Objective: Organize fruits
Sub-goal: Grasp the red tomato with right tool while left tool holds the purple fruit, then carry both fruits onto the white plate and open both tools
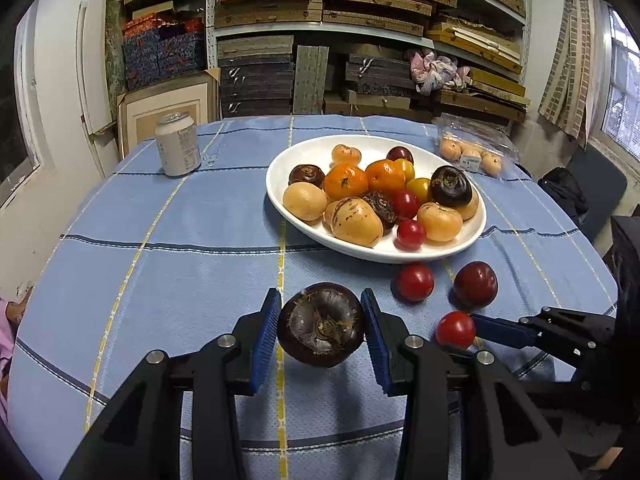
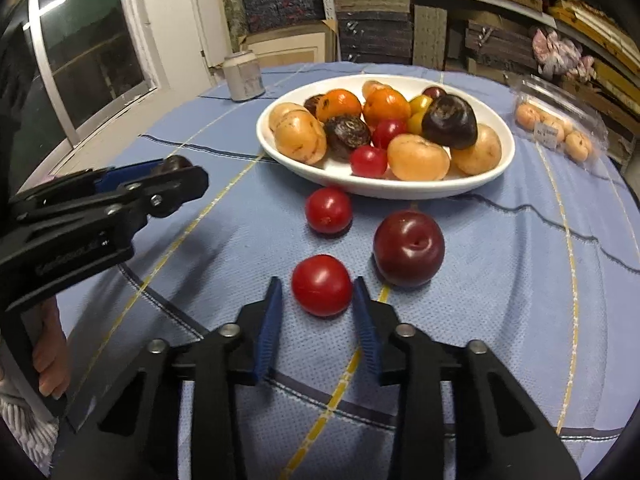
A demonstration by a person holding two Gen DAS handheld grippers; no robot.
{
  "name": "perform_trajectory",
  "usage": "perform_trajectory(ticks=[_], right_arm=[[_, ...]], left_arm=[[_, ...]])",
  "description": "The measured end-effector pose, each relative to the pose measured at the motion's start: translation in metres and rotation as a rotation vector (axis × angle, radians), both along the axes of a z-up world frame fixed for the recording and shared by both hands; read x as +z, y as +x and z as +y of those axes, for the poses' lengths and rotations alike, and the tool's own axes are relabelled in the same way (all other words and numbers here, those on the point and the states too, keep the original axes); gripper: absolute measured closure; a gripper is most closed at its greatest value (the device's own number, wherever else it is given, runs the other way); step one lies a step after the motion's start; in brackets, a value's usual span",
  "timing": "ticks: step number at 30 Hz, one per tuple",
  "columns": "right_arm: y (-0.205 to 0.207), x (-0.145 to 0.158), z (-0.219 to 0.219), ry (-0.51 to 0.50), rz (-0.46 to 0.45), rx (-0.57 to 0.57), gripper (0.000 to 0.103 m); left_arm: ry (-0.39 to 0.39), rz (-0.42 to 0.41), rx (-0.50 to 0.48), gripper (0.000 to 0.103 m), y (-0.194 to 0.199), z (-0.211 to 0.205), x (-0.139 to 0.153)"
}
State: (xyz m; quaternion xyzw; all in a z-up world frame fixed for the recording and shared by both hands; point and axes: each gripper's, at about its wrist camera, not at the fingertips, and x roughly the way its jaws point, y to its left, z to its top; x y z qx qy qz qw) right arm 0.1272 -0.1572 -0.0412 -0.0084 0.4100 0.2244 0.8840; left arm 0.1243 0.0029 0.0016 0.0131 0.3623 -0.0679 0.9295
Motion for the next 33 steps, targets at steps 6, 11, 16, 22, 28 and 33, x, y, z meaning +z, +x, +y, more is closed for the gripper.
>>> perform_trajectory(ticks=[6,11,16,22,28,33], right_arm=[[0.0,-0.001,-0.011,0.057,0.018,0.0,0.073],[-0.022,0.007,-0.029,0.113,0.001,-0.006,0.073],[-0.048,0.025,-0.046,0.188,-0.053,-0.022,0.073],[-0.06,0.046,-0.065,0.257,-0.1,-0.038,0.073],[-0.034,0.086,-0.079,0.268,-0.161,-0.065,0.073],[0.019,0.116,-0.077,0.252,-0.198,-0.073,0.073]], left_arm=[[0.019,0.01,-0.013,0.062,-0.001,-0.007,-0.006],[0.035,-0.017,-0.023,0.062,-0.011,-0.013,-0.004],[0.065,-0.07,-0.024,0.062,-0.024,-0.02,0.005],[0.094,-0.12,-0.033,0.062,-0.024,-0.028,0.02],[0.138,-0.141,-0.024,0.062,0.009,-0.031,0.035],[0.157,-0.138,-0.019,0.062,0.061,-0.032,0.046]])
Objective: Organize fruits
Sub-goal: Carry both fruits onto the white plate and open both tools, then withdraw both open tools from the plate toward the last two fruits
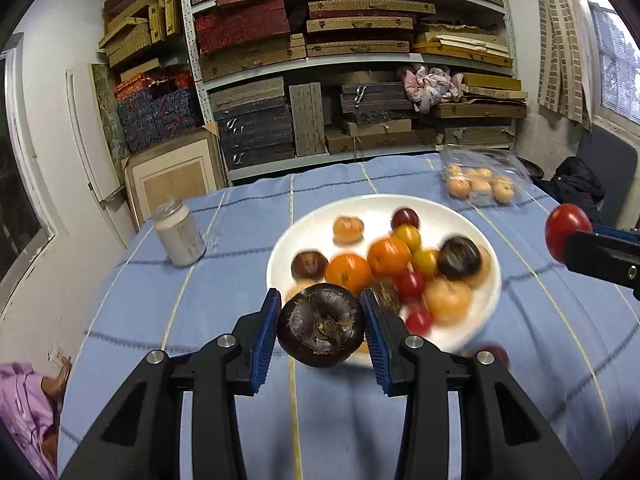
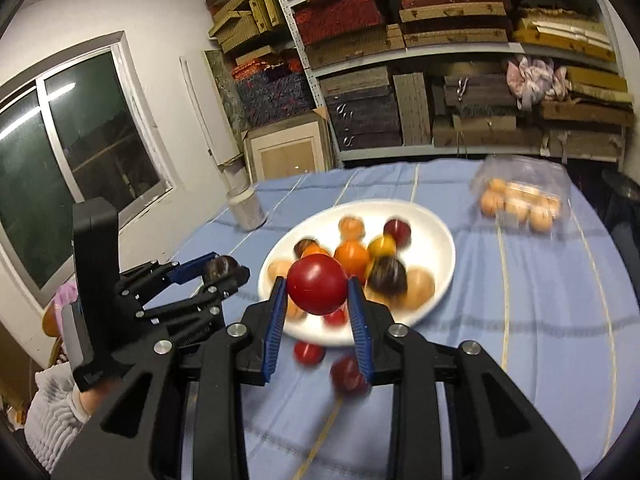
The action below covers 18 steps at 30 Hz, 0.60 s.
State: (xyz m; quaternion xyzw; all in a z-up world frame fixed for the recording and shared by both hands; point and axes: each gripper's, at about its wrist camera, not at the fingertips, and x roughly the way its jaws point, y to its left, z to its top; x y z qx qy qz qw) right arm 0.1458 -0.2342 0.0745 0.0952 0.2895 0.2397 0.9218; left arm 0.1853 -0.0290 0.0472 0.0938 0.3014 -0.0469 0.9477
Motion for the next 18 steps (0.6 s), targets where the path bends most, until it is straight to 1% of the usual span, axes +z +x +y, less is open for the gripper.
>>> perform_trajectory(ticks=[2,4,6,9,11,12,13,14,15,16,17,18], right_arm=[[0.029,-0.001,0.007,-0.015,0.021,0.002,0.073],[0.061,-0.012,0.017,-0.042,0.058,0.002,0.073],[0.086,-0.025,0.023,-0.067,0.09,0.003,0.073],[0.113,-0.043,0.034,-0.113,0.118,0.002,0.073],[0.123,-0.052,0.042,-0.172,0.103,-0.004,0.073],[0.126,-0.055,0.045,-0.194,0.095,-0.004,0.072],[0.126,-0.058,0.047,-0.209,0.089,-0.002,0.072],[0.128,-0.06,0.051,-0.231,0.081,0.0,0.072],[0.128,-0.061,0.052,-0.243,0.075,0.001,0.065],[0.128,-0.061,0.052,-0.245,0.071,0.002,0.062],[0.126,-0.059,0.049,-0.237,0.067,-0.015,0.055],[0.122,-0.056,0.043,-0.208,0.064,-0.022,0.049]], left_arm=[[-0.022,0.031,0.005,0.062,0.027,0.002,-0.001],[-0.053,0.076,0.016,0.062,0.061,0.003,-0.008],[-0.06,0.104,0.024,0.062,0.083,0.002,-0.017],[-0.072,0.142,0.027,0.061,0.107,0.001,-0.031],[-0.062,0.142,0.03,0.061,0.114,0.001,-0.037],[-0.054,0.136,0.034,0.058,0.116,0.0,-0.04],[-0.052,0.13,0.039,0.048,0.117,0.0,-0.039],[-0.059,0.131,0.037,0.035,0.117,0.0,-0.039],[-0.063,0.131,0.038,0.03,0.117,0.001,-0.039],[-0.063,0.127,0.045,0.026,0.115,0.002,-0.038],[-0.063,0.124,0.053,0.023,0.113,0.003,-0.037],[-0.072,0.124,0.054,0.022,0.107,0.005,-0.035]])
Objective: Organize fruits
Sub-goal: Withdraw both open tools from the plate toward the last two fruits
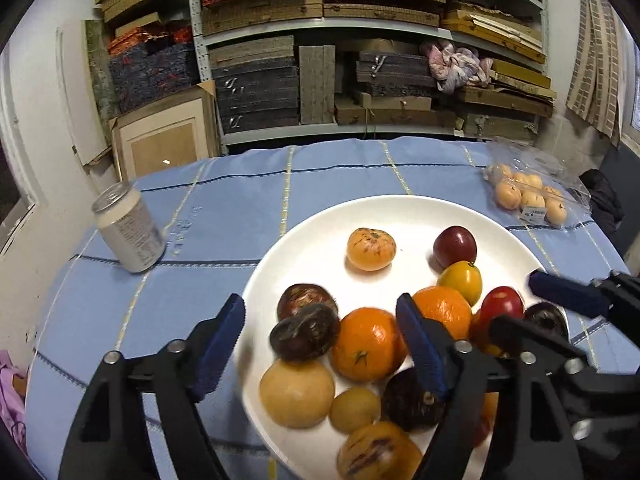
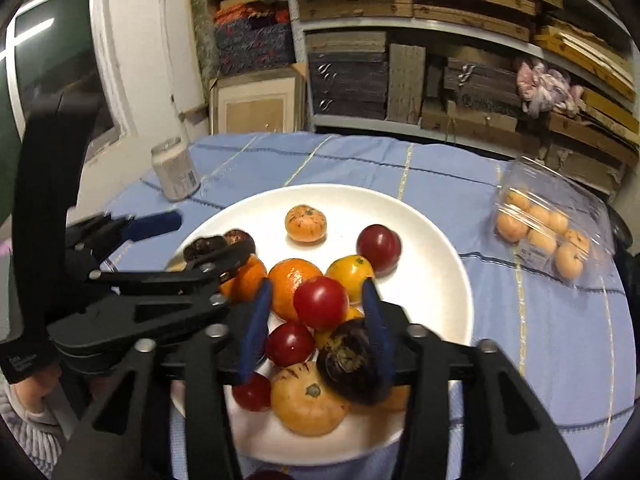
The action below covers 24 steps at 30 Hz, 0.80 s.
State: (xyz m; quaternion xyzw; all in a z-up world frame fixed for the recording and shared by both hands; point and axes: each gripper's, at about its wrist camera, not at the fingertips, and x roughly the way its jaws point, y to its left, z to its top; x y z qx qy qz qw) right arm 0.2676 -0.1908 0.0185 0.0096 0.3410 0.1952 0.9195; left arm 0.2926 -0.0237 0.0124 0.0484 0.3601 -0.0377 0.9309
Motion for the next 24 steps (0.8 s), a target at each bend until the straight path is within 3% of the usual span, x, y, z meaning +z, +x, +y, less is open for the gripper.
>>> perform_trajectory(ticks=[4,10,13,17,24], right_arm=[[-0.026,0.019,-0.028,0.101,-0.014,-0.045,0.038],[-0.106,0.029,-0.08,0.316,-0.072,-0.128,0.009],[-0.136,0.002,-0.103,0.432,-0.031,-0.188,0.008],[-0.142,-0.031,-0.124,0.494,0.091,-0.263,0.008],[-0.143,-0.027,-0.126,0.512,0.086,-0.255,0.008]], left_arm=[[-0.052,-0.002,0.029,0.012,-0.029,0.019,0.011],[-0.132,-0.028,0.082,0.004,-0.109,0.038,0.013],[-0.154,0.003,0.081,0.004,-0.138,0.034,-0.004],[-0.131,0.034,0.083,0.004,-0.153,0.018,-0.021],[0.009,0.015,0.065,0.004,-0.155,-0.019,-0.028]])
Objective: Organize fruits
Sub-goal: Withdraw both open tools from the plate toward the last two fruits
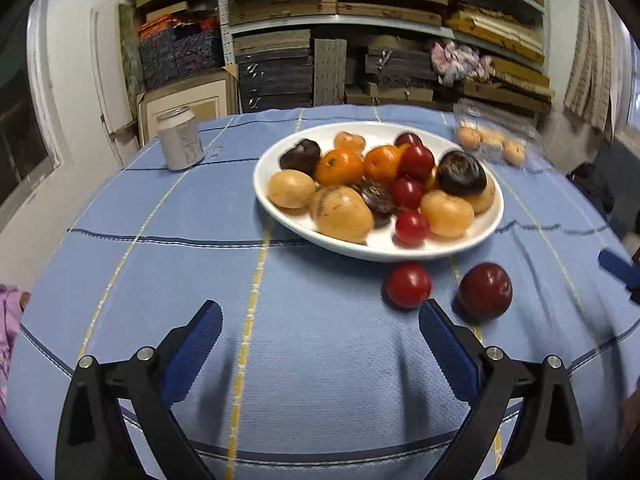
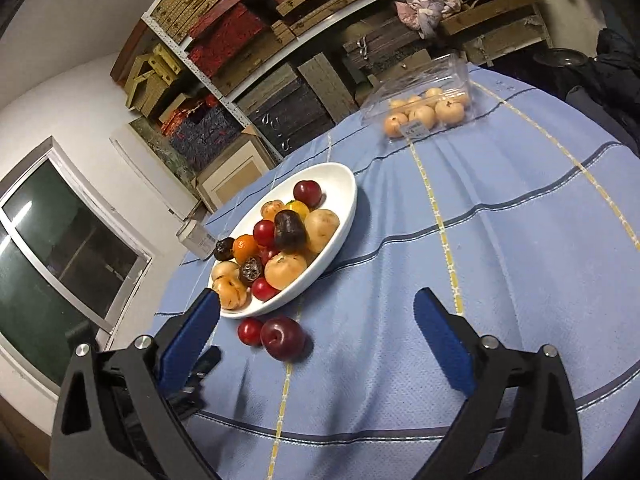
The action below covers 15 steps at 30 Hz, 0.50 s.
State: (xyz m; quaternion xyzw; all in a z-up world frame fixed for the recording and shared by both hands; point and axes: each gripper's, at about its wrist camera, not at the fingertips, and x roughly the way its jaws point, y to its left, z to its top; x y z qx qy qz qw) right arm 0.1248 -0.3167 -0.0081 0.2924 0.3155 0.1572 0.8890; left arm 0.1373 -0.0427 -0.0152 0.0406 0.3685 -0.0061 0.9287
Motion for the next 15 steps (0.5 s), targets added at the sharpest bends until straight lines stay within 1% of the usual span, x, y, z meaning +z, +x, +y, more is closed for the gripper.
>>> perform_trajectory(ticks=[3,6,11,15], right_arm=[[0.001,-0.001,0.0,-0.002,0.007,0.007,0.008],[0.002,-0.002,-0.001,0.001,0.022,0.008,0.007],[0.003,-0.005,-0.002,0.012,0.04,0.006,0.007],[0.004,-0.007,0.0,0.014,0.053,0.015,0.007]], left_arm=[[0.035,0.012,-0.006,0.004,0.005,-0.009,-0.006],[0.048,0.012,-0.005,0.004,0.011,-0.014,-0.008],[0.028,0.047,-0.024,0.004,0.027,-0.021,-0.012],[0.034,0.059,-0.007,0.004,0.04,-0.022,-0.014]])
